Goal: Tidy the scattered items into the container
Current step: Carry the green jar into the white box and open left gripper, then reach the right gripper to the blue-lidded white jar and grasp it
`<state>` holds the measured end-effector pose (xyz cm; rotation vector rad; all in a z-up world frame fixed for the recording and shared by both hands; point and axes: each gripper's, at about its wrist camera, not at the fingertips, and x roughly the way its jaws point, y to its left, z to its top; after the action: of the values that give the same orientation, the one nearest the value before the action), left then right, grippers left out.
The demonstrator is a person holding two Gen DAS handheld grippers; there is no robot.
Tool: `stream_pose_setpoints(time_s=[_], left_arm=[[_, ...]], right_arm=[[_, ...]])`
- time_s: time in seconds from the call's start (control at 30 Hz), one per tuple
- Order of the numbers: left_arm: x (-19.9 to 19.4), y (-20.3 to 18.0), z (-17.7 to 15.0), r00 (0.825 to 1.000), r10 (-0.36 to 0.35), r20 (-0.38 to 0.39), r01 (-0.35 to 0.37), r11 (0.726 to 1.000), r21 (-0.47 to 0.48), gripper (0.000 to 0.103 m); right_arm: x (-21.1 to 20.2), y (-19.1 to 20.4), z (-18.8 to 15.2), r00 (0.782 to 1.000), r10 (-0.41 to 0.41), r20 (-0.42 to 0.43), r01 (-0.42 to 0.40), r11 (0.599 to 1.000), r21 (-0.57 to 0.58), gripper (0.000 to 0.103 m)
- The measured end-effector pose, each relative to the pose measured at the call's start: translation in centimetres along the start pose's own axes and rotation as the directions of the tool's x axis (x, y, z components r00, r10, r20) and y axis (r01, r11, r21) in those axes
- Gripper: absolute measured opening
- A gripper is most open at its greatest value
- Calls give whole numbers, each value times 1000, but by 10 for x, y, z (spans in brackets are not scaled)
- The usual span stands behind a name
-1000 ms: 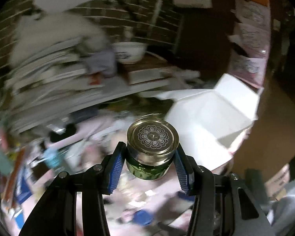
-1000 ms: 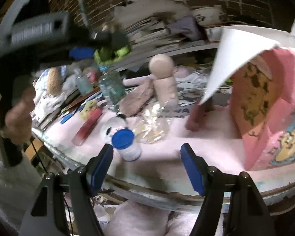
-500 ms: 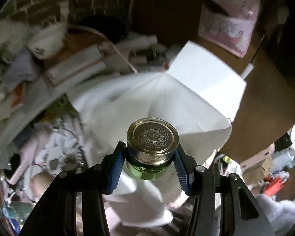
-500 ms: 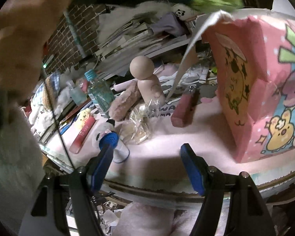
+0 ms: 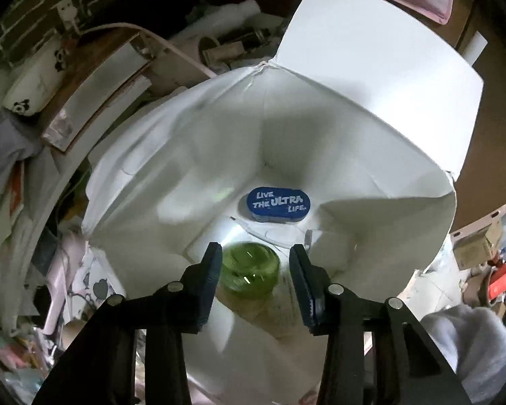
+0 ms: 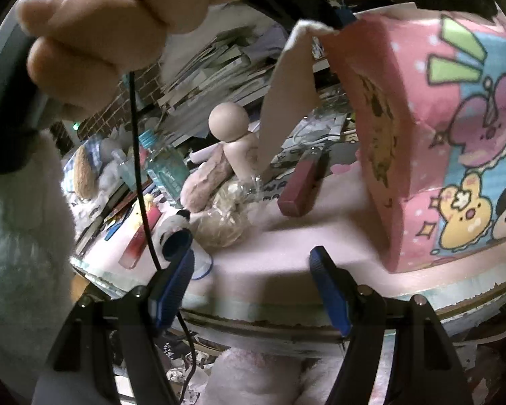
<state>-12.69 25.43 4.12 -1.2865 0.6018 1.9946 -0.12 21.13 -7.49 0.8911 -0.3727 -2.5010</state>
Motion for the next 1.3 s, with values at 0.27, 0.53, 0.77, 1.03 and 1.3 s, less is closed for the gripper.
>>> stream_pose_setpoints(time_s=[0.27,0.53,0.77,1.03,1.3], left_arm=[[-5,2,-3,998,34,49,-34,999,2,41],[-61,19,-30,962,28,271,-20,999,-31,79],[-108,50,-100,863,199,464,-136,977,-166,90],[-86,100,-203,836,332,437,-105,879,-466,92],[-62,134,-262,853,413,320,-111,743,-660,92]], right_arm=[[-1,-2,1,1000,-4,2,4,1000,8,68],[1,5,-2,1000,-19,3,19,999,-37,68],[7,26,-10,1000,-8,-23,5,989,-145,45],[17,37,-16,997,56,-55,-65,981,-180,40],[29,55,-16,996,56,-65,-69,973,-221,40]])
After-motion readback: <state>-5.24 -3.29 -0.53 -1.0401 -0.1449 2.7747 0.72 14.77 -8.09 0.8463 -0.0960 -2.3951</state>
